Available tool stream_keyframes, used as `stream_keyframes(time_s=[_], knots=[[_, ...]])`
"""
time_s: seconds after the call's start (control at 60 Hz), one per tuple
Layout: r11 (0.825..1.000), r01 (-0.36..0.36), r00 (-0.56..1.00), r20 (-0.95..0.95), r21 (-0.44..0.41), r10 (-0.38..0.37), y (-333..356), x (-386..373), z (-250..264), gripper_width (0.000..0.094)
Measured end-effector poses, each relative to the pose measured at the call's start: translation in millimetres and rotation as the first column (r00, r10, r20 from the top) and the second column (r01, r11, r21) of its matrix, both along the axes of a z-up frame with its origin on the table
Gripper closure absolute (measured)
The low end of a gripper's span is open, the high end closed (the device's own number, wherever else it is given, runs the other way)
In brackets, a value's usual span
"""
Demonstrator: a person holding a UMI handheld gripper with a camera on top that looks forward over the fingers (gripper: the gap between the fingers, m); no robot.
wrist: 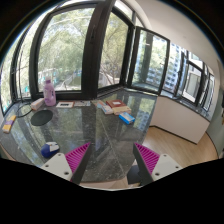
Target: Arrange mouse
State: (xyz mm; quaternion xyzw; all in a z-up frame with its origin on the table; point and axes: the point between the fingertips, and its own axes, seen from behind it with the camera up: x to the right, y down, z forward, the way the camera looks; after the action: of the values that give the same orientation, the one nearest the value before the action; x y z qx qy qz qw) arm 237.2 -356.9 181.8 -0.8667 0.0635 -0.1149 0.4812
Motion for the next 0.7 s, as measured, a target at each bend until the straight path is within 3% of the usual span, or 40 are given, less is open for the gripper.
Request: stream_keyframes(time_s=[0.383,0.55,0.7], knots=[[0.992,0.122,0.992,-0.036,-0.026,-0.123,-71,-53,-50,0.0081],[0.996,0.076,0.992,-0.096,-0.05,-0.081,-82,-133,-99,0.0087],[0.998,-0.039,0.992,-0.118,-0.053,0.032,-63,-210,-130,0.0082]])
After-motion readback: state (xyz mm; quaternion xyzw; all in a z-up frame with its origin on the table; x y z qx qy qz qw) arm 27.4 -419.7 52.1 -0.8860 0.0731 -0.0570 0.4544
